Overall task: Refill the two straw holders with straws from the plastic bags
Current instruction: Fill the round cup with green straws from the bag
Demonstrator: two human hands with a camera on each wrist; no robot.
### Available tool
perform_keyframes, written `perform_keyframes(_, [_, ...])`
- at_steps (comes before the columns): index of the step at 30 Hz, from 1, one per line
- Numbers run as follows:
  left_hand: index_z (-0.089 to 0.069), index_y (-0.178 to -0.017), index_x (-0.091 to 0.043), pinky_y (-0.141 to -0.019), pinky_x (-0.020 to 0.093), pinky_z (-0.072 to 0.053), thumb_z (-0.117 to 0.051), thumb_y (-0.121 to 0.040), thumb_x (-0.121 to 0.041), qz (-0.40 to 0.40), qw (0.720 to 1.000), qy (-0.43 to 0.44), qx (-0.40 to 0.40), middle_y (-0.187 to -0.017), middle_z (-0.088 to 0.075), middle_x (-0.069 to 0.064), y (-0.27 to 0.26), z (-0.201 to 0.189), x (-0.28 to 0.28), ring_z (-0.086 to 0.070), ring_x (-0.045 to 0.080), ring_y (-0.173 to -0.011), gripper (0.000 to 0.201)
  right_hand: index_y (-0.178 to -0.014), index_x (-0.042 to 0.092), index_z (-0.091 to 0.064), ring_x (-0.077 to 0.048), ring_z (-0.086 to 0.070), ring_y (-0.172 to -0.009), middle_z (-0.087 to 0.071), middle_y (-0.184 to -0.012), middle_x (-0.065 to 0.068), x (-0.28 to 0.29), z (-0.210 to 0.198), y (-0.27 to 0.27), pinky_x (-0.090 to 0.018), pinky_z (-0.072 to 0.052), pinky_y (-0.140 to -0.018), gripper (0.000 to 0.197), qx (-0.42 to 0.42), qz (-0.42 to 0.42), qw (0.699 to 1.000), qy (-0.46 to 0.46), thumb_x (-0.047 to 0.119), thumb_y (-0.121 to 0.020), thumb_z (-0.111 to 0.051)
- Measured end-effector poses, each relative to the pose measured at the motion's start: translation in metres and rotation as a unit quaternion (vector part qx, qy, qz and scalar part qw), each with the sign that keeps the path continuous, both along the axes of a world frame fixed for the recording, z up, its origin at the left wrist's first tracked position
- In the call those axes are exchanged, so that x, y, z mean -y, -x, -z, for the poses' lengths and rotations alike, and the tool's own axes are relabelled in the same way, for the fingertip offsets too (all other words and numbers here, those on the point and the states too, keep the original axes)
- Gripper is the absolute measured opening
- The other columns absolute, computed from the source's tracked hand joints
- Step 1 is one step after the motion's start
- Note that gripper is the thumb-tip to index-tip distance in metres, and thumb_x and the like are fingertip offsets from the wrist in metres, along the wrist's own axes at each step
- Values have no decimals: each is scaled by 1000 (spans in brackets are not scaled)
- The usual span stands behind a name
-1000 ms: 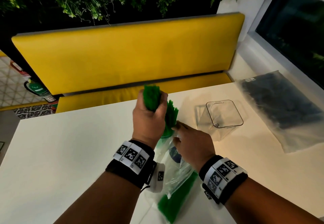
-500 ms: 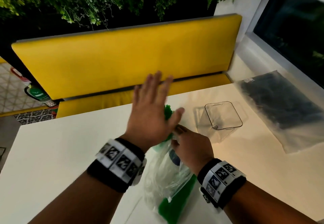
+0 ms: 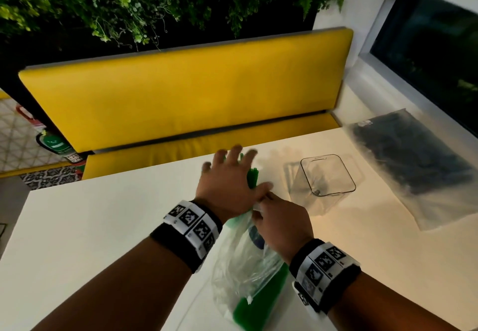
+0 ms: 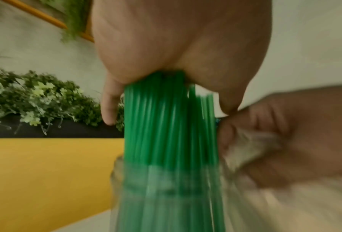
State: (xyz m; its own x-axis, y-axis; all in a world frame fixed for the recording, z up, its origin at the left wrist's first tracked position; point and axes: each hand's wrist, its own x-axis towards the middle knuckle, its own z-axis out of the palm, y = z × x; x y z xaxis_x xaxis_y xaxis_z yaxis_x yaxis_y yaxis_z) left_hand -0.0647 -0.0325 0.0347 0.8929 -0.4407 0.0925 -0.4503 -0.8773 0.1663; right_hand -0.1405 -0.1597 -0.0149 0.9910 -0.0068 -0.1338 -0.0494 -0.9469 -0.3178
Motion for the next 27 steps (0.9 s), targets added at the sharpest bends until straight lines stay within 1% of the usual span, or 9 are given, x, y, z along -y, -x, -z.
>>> perform_keyframes(4, [-65,-97,-21,-57,32,-47,-59,-89,-42,47,996,44,53,-96,-67,-2,-10,7,1,-56,28,-98,24,-122,35,-50,-25,-67,-87,-55,-132,15,1,-1,2,-29,-37,-62,29,14,1,1000,-6,38,-93,-47])
perform_keyframes(6, [-61,-114,-22,-61,36,-52,-61,-85,-39,22,995,76,56,-104,-67,-1,-16,1,-3,-57,29,-99,33,-122,36,-50,-24,-68,-86,-54,-134,17,2,1,3,-28,-40,-61,29,21,-3,1000,-8,40,-93,-47])
perform_keyframes(9, [-41,-140,-26,-88,46,-49,-50,-87,-53,52,997,-58,8,-130,-58,-2,-14,0,-3,-52,27,-116,60,-124,36,-50,-23,-69,-86,-54,-135,17,0,3,4,-30,-46,-63,32,24,-2,1000,-5,40,-92,-47])
perform_keyframes(14, [-50,-137,-29,-107,52,-36,-45,-81,-67,47,998,13,45,-150,-39,6,-17,-15,-4,-35,32,-139,68,-113,32,-56,-23,-68,-79,-59,-127,13,1,3,3,-27,-35,-57,24,38,4,999,2,40,-91,-50])
perform_keyframes(16, [-41,-144,-32,-113,51,-30,-39,-84,-70,67,997,-35,14,-157,-31,7,-14,-13,-1,-29,35,-144,71,-116,32,-55,-24,-68,-81,-59,-125,12,-1,2,3,-27,-35,-59,26,34,5,999,-2,39,-91,-52])
perform_keyframes(19, [-51,-135,-30,-96,39,-47,-47,-94,-55,84,995,-33,-48,-142,-48,3,-13,-2,0,-55,30,-121,49,-122,34,-52,-25,-68,-84,-59,-127,12,-2,0,3,-28,-37,-60,30,30,4,999,-11,38,-91,-52])
perform_keyframes(21, [-56,-130,-29,-87,41,-50,-53,-93,-42,97,995,26,15,-131,-56,3,-13,-7,0,-59,31,-110,38,-122,36,-51,-24,-68,-85,-56,-129,13,-2,-1,3,-28,-38,-61,30,30,1,999,-10,39,-92,-50])
perform_keyframes(25, [-62,-123,-35,-102,57,-39,-39,-88,-66,131,989,-45,56,-140,-53,0,-3,-2,1,-46,32,-130,52,-119,31,-56,-24,-68,-88,-63,-119,7,-2,0,3,-28,-37,-64,27,11,14,1000,4,38,-94,-48])
perform_keyframes(27, [-69,-109,-29,-93,52,-46,-40,-91,-61,149,986,-59,53,-129,-60,-1,-5,8,-4,-51,32,-123,47,-118,31,-55,-23,-68,-85,-63,-119,8,-1,1,4,-27,-37,-61,27,18,13,1000,9,40,-94,-47])
